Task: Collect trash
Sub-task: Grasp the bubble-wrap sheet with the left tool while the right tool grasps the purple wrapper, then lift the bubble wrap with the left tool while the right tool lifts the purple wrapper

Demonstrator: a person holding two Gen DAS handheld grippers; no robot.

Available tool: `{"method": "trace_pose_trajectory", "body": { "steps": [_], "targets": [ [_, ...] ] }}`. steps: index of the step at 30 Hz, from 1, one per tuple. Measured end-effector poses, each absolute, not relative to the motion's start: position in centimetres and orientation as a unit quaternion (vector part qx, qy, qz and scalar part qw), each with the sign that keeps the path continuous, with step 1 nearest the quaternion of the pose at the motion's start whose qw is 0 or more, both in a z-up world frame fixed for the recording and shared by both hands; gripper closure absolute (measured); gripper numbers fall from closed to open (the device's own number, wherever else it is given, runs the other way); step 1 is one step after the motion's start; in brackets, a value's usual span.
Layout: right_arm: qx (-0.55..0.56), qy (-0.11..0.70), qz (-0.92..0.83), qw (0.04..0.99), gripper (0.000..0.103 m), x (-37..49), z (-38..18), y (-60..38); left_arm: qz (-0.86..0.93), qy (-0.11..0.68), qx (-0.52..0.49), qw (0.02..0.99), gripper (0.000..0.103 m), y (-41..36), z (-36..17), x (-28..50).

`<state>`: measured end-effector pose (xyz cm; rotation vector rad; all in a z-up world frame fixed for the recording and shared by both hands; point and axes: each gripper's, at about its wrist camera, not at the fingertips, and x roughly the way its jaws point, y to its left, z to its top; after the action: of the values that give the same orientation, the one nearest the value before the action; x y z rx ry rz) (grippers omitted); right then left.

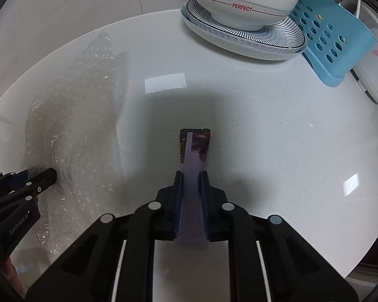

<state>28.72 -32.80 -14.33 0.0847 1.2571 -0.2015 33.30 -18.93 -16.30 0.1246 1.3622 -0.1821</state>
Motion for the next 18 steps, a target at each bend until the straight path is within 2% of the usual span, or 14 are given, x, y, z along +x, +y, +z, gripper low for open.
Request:
{"method": "trace_pose_trajectory", "body": {
  "steps": [1,4,18],
  "targets": [
    [0.042,0.588,-0.095,0.802,0.092,28.7,-14.3,-32.8,-0.087,0.625,0.053,0.774,0.09,-18.6,-16.1,33.2],
    [0.051,0.584,-0.089,0.805,0.093,27.9,-13.9,-33.3,-0.096,0.619,0.036,0.778,0.092,-17.7,-15.7,33.1],
    [0.056,0.555,-0.071,0.827,0.093,25.4,-10.4,-32.8,-0.1,0.589,0.003,0.802,0.093,-15.6,-13.0,30.1]
  ]
}}
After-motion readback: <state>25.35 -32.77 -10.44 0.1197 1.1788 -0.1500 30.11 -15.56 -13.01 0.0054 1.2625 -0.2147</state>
